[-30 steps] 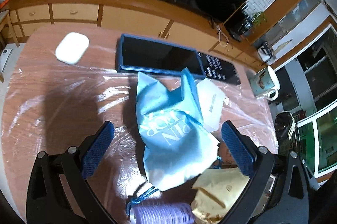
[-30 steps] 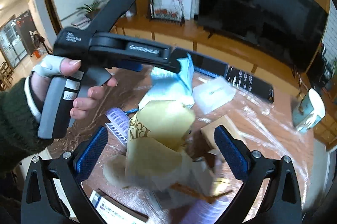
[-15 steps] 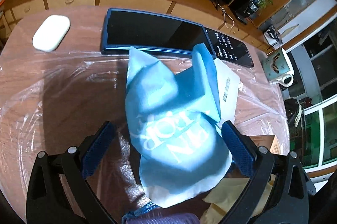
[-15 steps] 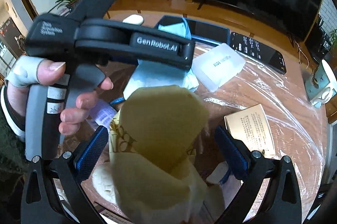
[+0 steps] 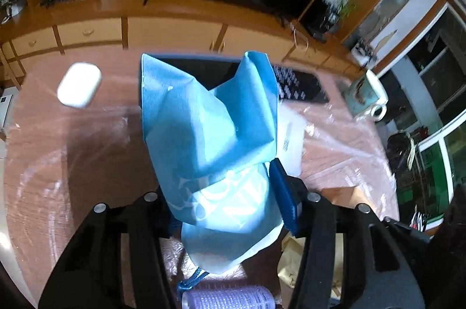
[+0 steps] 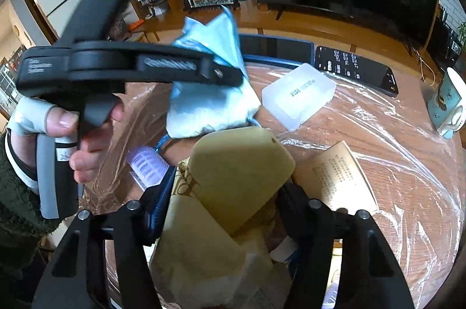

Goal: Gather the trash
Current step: 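Grasp the light blue cloth bag with the left tool while the right tool grasps the tan paper bag, then carry both held bags past the table edge over the black trash bin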

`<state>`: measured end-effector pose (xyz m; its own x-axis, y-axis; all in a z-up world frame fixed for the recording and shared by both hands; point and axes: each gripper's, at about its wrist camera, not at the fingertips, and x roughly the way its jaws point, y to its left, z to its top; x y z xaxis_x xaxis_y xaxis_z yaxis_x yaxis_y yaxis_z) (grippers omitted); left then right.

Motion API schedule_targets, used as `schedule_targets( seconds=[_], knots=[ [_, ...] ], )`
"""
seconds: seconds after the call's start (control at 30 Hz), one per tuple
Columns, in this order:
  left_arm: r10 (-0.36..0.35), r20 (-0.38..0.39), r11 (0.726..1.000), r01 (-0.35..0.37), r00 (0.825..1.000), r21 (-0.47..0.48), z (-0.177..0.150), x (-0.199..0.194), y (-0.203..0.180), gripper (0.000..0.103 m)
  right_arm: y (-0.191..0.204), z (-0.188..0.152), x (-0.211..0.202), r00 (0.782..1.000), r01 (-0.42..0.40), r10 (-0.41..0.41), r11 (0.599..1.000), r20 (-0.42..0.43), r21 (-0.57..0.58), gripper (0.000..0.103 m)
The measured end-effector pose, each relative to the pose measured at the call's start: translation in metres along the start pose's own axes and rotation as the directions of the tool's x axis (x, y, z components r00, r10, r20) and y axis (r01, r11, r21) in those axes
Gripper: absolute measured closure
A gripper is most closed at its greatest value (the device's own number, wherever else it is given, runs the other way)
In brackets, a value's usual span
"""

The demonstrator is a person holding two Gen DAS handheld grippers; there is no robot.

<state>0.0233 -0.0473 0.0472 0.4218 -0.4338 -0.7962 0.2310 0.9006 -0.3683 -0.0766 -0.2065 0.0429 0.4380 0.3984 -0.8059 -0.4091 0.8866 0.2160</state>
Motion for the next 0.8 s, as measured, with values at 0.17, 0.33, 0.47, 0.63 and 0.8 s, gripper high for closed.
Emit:
schedule_targets(
  seconds=[0.17, 0.33, 0.47, 0.63, 0.8],
  knots=[
    [0.025, 0.092, 1.000, -0.025, 0.995, 0.002, -0.003, -0.032, 0.001, 0.049, -0.007, 0.005, -0.014, 0.998, -0.024, 0.022, 0.999, 0.055, 0.034, 0.041],
    [0.054, 0.167, 0.999, -0.054, 0.985, -0.006, -0.012, -0.058, 0.001, 0.049, -0.014, 0.010, -0.030, 0.992, -0.039, 0.030, 0.997, 0.121, 0.068, 0.042],
    [0.074, 0.209, 0.997, -0.077, 0.975, 0.004, -0.019, -0.073, -0.004, 0.049, -0.022, 0.014, -0.040, 0.987, -0.053, 0.037, 0.993, 0.154, 0.105, 0.042],
    [0.054, 0.238, 0.998, -0.057, 0.970, 0.004, -0.029, -0.091, -0.006, 0.049, -0.027, 0.016, -0.054, 0.978, -0.092, 0.066, 0.988, 0.200, 0.125, 0.042],
    [0.047, 0.282, 0.999, -0.052, 0.958, 0.007, -0.038, -0.114, -0.008, 0.049, -0.022, 0.016, -0.074, 0.966, -0.094, 0.060, 0.987, 0.250, 0.127, 0.042]
  ],
)
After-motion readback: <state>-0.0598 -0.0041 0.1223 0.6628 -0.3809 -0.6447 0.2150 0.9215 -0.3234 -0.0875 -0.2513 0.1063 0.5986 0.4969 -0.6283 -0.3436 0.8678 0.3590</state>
